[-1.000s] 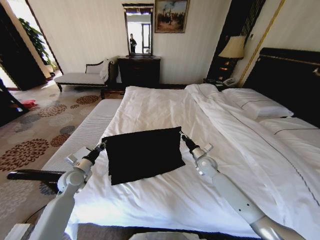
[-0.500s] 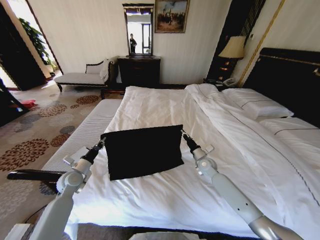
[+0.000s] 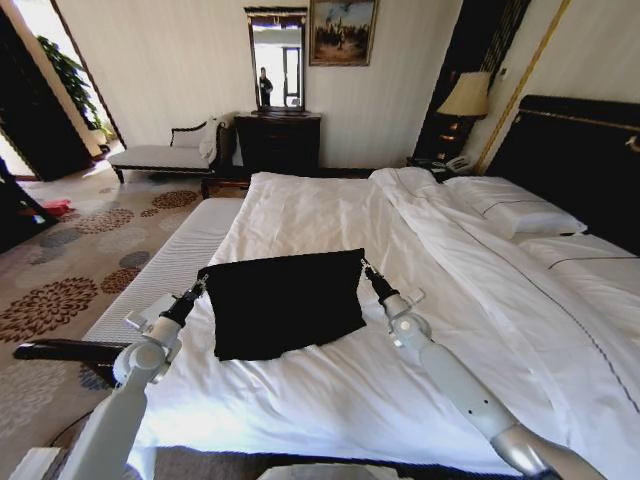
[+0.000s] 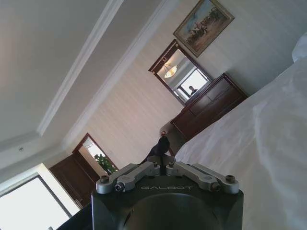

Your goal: Fold the clothes on the bed.

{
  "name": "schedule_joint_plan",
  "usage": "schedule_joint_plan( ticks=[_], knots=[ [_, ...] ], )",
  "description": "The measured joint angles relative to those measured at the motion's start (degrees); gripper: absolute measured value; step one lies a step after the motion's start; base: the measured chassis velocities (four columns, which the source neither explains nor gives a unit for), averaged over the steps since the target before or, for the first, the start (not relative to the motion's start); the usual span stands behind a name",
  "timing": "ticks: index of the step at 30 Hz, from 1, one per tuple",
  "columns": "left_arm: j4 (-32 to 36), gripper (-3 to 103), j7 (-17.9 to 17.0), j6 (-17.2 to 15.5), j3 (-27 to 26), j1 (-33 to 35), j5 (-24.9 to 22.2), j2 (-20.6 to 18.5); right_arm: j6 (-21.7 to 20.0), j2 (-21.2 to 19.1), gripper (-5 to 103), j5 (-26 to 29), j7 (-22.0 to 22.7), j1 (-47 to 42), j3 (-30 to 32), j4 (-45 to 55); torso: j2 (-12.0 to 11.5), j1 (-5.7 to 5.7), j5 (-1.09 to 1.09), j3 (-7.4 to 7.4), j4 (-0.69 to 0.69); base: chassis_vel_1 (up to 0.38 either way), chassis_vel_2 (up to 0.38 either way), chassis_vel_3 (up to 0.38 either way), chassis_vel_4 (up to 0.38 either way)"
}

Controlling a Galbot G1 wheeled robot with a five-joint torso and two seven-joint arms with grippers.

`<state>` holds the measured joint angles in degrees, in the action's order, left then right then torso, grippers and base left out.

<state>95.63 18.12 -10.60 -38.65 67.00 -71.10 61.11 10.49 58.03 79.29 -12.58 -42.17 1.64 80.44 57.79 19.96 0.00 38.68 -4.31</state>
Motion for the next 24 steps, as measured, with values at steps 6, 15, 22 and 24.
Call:
schedule_joint_plan(
  ticks=[6, 15, 22, 24],
  knots=[
    [-4.4, 1, -1.0, 0.8, 2.4, -2.7, 2.4, 0.2, -1.3, 3.5, 1, -4.3, 3.0, 6.2, -3.7, -8.1, 0.0, 0.01, -0.01, 0.01, 0.00, 0.000, 0.000, 0.000, 0.000],
    [-8.8, 1, -1.6, 1.9, 3.3, -5.6, 3.4, 0.9, -1.4, 11.4, 1, -7.3, 3.4, 12.7, -7.4, -20.6, 0.0, 0.01, -0.01, 0.01, 0.01, 0.000, 0.000, 0.000, 0.000],
    [-7.2, 1, -0.5, 3.2, 3.1, -3.1, 2.7, -0.7, -1.4, 9.5, 1, -5.6, 4.2, 11.0, -7.5, -15.7, 0.0, 0.01, 0.00, 0.00, 0.00, 0.000, 0.000, 0.000, 0.000],
    [-6.1, 1, -0.2, 3.8, 3.5, -0.9, 2.3, -1.7, -1.7, 7.2, 1, -4.5, 4.9, 9.3, -7.3, -12.2, 0.0, 0.01, 0.00, 0.00, 0.00, 0.000, 0.000, 0.000, 0.000]
  ],
)
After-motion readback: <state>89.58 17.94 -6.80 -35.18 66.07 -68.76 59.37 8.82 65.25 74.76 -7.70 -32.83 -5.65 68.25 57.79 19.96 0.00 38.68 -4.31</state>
